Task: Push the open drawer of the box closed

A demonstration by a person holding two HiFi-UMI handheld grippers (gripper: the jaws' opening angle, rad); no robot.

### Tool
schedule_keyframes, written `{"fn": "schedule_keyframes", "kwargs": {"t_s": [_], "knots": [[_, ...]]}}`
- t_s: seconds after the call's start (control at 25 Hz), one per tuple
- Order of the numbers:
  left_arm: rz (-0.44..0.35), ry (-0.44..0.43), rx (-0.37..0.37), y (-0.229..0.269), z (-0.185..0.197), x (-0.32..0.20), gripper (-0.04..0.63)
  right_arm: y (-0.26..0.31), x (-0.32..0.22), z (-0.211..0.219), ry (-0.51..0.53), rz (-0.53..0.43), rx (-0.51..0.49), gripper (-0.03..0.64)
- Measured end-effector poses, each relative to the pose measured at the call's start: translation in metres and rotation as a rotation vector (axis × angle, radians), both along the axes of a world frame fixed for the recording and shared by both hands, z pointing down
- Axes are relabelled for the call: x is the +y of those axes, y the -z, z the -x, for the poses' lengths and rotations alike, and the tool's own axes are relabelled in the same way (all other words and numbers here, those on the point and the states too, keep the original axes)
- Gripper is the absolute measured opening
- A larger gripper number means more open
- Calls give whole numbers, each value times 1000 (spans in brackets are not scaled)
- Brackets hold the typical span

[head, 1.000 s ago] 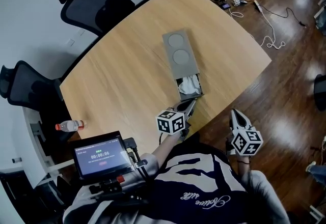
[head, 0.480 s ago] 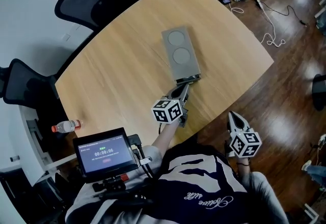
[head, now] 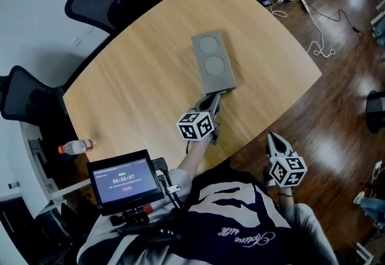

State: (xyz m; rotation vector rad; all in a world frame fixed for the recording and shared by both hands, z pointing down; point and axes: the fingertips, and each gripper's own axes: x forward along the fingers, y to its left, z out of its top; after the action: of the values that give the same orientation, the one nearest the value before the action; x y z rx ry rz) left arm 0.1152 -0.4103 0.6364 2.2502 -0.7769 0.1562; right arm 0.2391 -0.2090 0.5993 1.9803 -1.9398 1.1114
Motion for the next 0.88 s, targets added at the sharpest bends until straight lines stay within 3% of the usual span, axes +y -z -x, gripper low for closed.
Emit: {"fn": "schedule_keyframes", "kwargs": {"t_s": [0.16,0.52,0.88], "knots": [[-8,4,-1,7,3,6,2,1,0,0,14,-8,-5,-3],[-90,-82,-28,33,12,83,2,7,19,21,101,-76,-24,-3],[-138,22,-6,70,37,160,2,27,62,35,249,-154,-42,-3]]}}
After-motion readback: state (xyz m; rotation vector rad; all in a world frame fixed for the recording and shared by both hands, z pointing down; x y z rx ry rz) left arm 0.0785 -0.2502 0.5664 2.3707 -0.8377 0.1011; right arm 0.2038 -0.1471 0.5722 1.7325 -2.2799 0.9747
